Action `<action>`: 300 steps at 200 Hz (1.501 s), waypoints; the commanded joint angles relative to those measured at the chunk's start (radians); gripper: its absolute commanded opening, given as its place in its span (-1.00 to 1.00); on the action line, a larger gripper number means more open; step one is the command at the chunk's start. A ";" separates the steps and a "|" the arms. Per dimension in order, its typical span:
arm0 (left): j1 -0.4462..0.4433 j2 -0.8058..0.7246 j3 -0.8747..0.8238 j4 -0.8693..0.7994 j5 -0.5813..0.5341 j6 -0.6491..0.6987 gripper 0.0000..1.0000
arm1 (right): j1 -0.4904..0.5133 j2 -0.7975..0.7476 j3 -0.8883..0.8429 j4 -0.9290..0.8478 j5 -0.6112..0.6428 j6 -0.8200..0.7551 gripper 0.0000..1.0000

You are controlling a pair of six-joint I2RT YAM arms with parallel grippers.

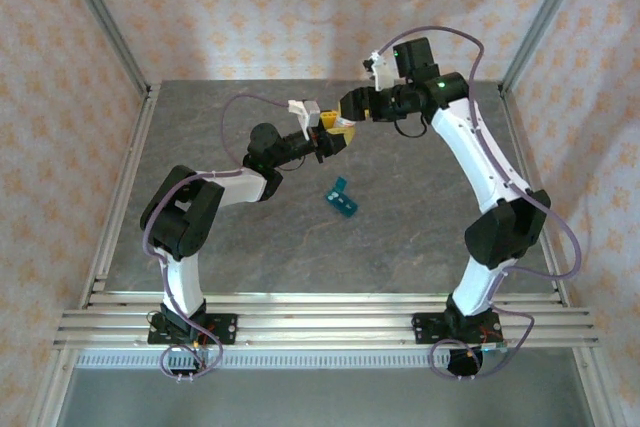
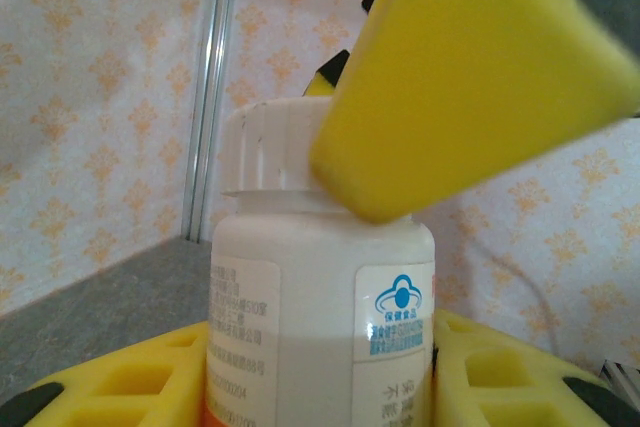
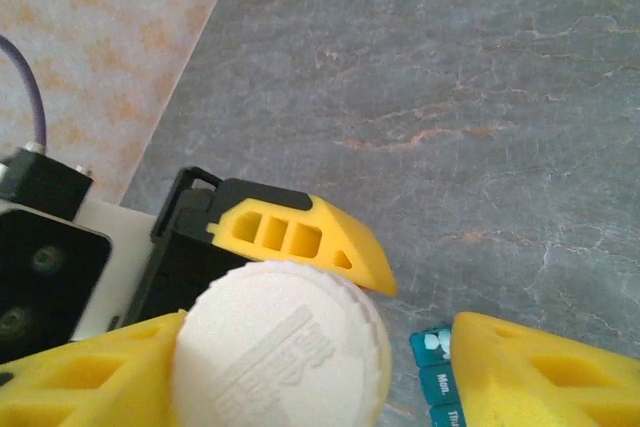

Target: Sort the pills into containers

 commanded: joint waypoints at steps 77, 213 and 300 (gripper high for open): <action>-0.002 -0.046 0.026 0.061 0.011 -0.004 -1.00 | -0.002 -0.028 0.038 0.003 -0.010 -0.013 0.29; -0.004 -0.041 0.026 0.061 0.009 -0.008 -1.00 | -0.011 -0.051 -0.031 0.112 -0.061 0.083 0.22; -0.003 -0.041 0.029 0.061 0.009 -0.013 -1.00 | -0.010 -0.075 -0.103 0.125 -0.009 0.106 -0.21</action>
